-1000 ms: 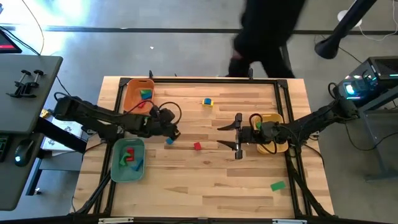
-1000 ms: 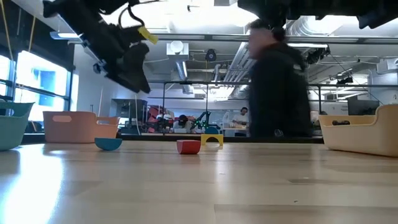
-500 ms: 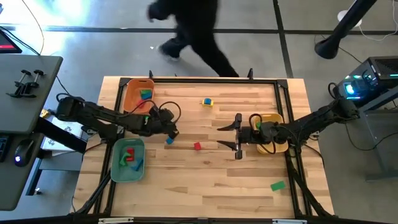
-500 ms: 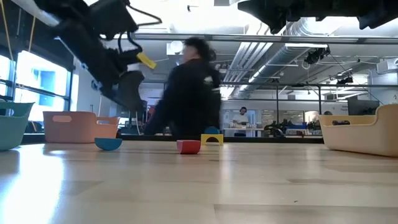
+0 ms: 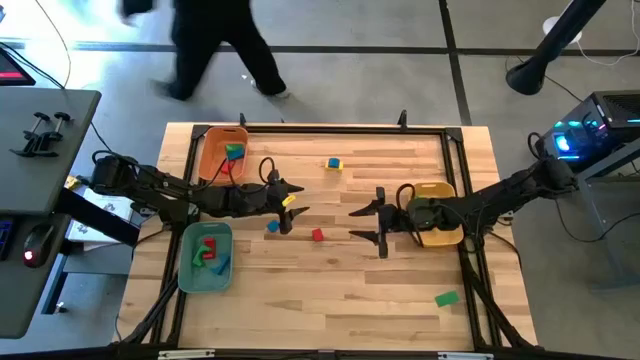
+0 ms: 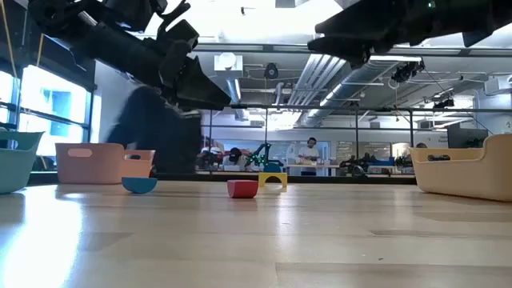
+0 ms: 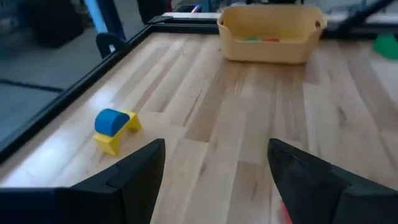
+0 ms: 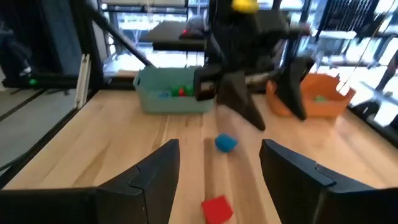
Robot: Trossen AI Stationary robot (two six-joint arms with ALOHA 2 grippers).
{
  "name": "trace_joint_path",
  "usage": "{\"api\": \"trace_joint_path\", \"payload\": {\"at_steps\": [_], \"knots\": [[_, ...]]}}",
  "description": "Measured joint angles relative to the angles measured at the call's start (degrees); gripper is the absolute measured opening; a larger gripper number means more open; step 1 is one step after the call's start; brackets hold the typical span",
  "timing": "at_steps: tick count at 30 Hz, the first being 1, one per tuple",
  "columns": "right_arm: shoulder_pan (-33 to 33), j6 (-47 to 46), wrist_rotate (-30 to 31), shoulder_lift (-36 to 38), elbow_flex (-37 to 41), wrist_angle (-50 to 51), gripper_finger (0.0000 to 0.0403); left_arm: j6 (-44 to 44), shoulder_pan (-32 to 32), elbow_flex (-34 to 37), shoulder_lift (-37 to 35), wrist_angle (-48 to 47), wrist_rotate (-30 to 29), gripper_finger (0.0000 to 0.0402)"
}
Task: Sort blocks by size
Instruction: Put the blue half-circle block into the yellow bin
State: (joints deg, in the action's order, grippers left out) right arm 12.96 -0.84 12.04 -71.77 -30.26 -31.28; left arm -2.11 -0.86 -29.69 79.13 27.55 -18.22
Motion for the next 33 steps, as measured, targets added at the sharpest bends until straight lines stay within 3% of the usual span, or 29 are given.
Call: {"api": "trace_joint_path", "payload": {"at_steps": [6,10,13,15,22,33], "knots": [[-0.43,-1.79,-0.06,-2.36,0.00,-0.87,0.0216,13.07,-2.13,0.06,1.26,0.79,6.52,0.0271],[-1.55,-1.77,-0.06,-4.04,0.00,-2.90,0.0216,15.37,-2.90,0.04,2.10,3.90,-1.34,0.0271],[-2.60,-1.76,-0.04,-4.64,0.00,-3.75,0.0216,12.66,-1.81,-0.75,1.44,5.16,-11.50,0.0271],[-3.33,-1.99,-0.04,-4.76,0.00,-4.10,0.0216,11.69,-0.42,-1.92,0.69,5.35,-14.07,0.0271],[-5.39,-2.36,-0.03,-4.80,0.00,-6.12,0.0216,7.67,2.45,-4.63,0.52,-0.68,-13.90,0.0271],[-6.26,-4.74,-0.03,-4.80,0.00,-6.72,0.0216,-4.95,2.35,-4.59,0.52,-21.19,-14.08,0.0271]]}}
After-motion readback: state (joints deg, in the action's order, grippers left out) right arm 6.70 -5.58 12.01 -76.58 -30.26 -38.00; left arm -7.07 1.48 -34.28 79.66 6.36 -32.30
